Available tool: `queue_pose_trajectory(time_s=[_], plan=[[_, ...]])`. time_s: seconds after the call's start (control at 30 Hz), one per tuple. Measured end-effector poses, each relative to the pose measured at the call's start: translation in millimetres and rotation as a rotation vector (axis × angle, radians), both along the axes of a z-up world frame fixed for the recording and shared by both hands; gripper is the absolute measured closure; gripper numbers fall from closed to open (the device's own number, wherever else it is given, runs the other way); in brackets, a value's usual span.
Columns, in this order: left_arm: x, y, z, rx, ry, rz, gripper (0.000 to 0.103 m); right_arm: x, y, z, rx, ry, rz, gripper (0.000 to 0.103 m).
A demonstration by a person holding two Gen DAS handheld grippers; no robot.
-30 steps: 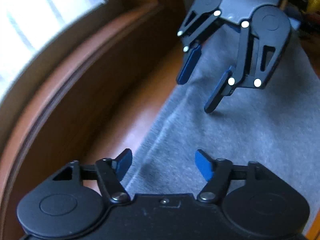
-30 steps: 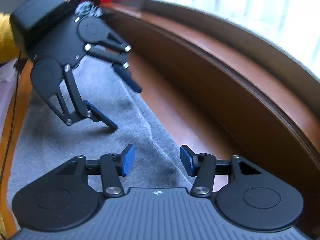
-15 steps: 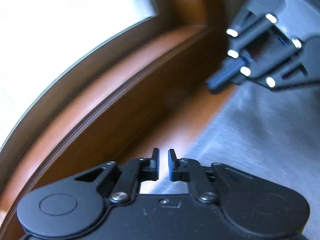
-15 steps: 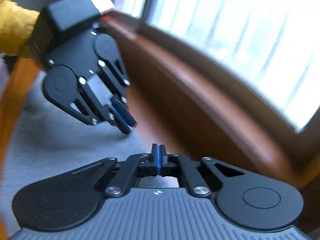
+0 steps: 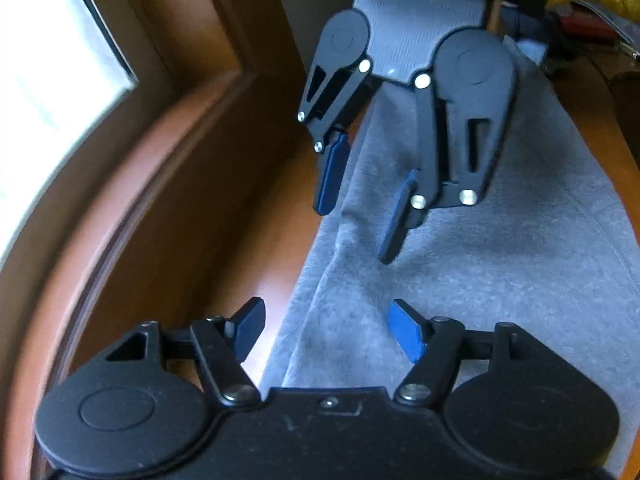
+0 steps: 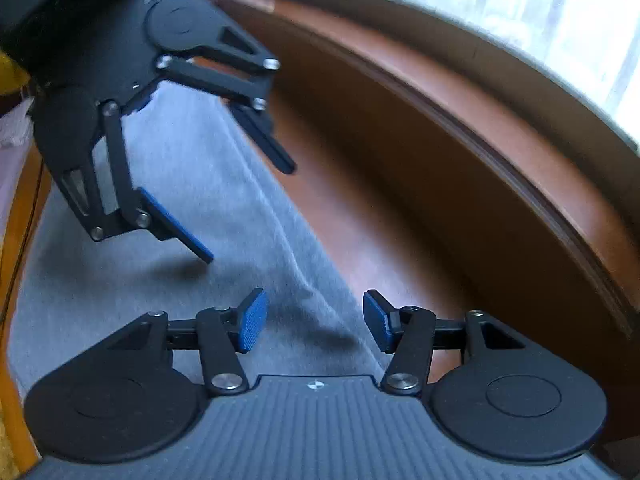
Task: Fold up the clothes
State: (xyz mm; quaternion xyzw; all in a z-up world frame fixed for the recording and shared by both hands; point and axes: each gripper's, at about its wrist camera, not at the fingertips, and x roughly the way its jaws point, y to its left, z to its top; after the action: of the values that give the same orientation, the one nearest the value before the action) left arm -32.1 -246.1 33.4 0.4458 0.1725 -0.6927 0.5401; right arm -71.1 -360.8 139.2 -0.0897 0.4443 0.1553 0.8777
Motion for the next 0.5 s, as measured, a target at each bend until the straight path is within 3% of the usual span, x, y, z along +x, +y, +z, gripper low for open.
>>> queue_pose_trajectory(time_s=[0.03, 0.07, 0.1, 0.13, 0.17, 0.2, 0.3, 0.37, 0.43, 0.5], plan=[[7.1, 0.1, -4.1, 0.023, 0.007, 0.02, 0.039, -3.7, -2.4, -2.0, 0.005, 0.015, 0.006, 0.047], [14.1, 0.2, -8.3, 0.046, 0.014, 0.04, 0.053, -8.9, -4.6, -4.7, 0.009, 0.028, 0.011, 0.048], [15.5, 1.5, -5.5, 0.062, 0.038, 0.065, 0.061, -14.1, -6.8, -7.3, 0.014, 0.042, 0.015, 0.055], [11.9, 3.7, 3.1, 0.074, 0.078, 0.096, 0.087, -18.5, -7.1, -6.0, 0.008, 0.032, 0.01, 0.064], [7.5, 6.7, 8.0, 0.08, 0.094, 0.13, 0.093, -22.5, -6.8, -3.4, -0.002, 0.013, 0.001, 0.077], [0.8, 11.9, 10.9, 0.069, 0.072, 0.164, 0.094, -26.6, -6.5, -0.8, -0.012, -0.005, -0.007, 0.101], [-17.8, 30.6, 34.7, -0.038, -0.01, 0.232, 0.095, -45.3, -3.7, 18.2, -0.053, -0.101, -0.031, 0.101], [-14.6, 31.9, 50.7, -0.085, -0.007, 0.305, 0.095, -57.0, -4.8, 34.2, -0.086, -0.174, -0.053, 0.101], [-4.3, 23.8, 47.6, -0.081, -0.033, 0.369, 0.092, -62.6, -12.2, 46.6, -0.116, -0.231, -0.086, 0.101], [2.2, 15.9, 25.4, -0.033, -0.09, 0.416, 0.092, -54.2, -21.0, 38.1, -0.138, -0.236, -0.11, 0.1]])
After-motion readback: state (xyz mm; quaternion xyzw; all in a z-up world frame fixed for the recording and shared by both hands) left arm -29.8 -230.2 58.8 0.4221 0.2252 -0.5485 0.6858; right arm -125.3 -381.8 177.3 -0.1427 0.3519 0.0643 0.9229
